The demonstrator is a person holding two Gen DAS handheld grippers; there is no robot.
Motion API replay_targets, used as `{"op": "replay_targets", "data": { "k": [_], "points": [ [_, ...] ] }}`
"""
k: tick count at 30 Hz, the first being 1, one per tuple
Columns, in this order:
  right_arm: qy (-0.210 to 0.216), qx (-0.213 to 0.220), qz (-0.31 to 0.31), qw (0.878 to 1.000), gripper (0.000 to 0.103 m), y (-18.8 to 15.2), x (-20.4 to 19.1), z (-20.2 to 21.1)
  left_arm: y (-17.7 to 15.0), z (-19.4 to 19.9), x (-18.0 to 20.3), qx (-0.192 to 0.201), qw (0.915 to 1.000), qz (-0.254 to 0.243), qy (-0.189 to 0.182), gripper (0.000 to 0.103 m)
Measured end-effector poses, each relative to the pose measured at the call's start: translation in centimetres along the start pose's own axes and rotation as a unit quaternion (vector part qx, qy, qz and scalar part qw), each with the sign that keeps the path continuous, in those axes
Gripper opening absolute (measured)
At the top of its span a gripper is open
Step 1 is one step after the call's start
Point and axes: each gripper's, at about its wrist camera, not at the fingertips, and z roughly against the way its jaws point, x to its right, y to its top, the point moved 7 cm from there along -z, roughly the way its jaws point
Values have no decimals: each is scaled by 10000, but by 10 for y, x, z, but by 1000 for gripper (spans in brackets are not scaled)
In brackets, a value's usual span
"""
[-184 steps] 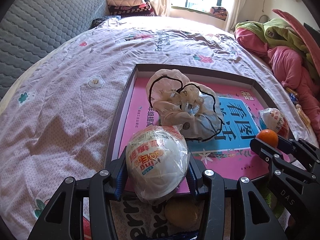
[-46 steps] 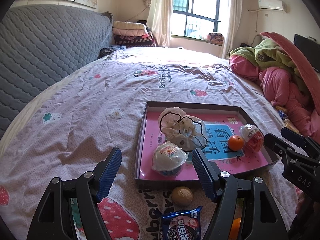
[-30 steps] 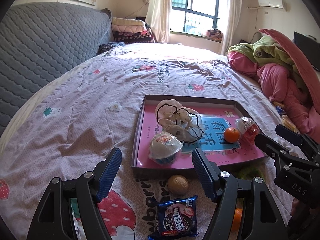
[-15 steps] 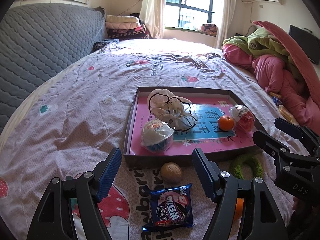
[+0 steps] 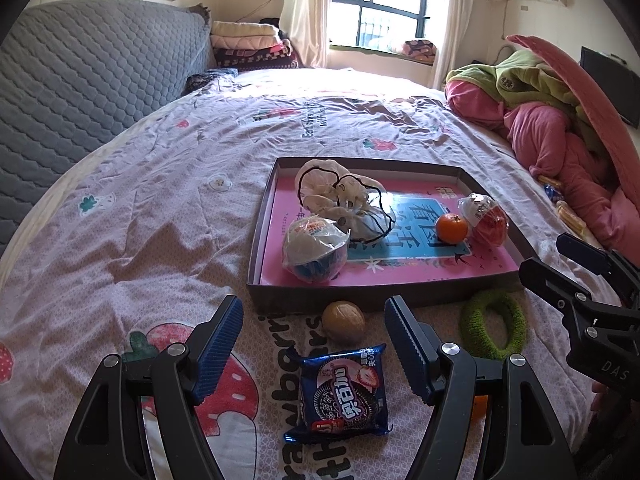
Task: Organize objects
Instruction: 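Withdraw both open tools from the tray back toward the loose items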
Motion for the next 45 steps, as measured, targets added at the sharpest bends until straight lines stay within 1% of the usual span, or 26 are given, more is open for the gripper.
{"op": "replay_targets", "data": {
  "k": [5, 8, 11, 19, 32, 45],
  "points": [
    [-42, 12, 90, 9999, 78, -3, 1, 4, -9, -3, 1, -121, 9999, -48, 11, 75],
    [-20, -33, 110, 9999, 78, -7, 1, 4, -13, -4, 3, -210, 9998, -60, -45, 75],
    [-8, -90, 131, 9999, 78, -11, 2, 3, -16, -2, 4, -199, 9997, -104, -64, 75],
    [-87, -229, 211, 9995, 78, -21, 7, 0, -26, -4, 8, -376, 9991, -98, -151, 75],
    [-15, -426, 246, 9988, 78, -31, 6, -4, -39, -12, 8, -675, 9974, -107, -212, 75],
    [24, -653, 221, 9976, 78, -45, 9, -9, -47, -16, 12, -824, 9960, -135, -315, 75]
  ]
}}
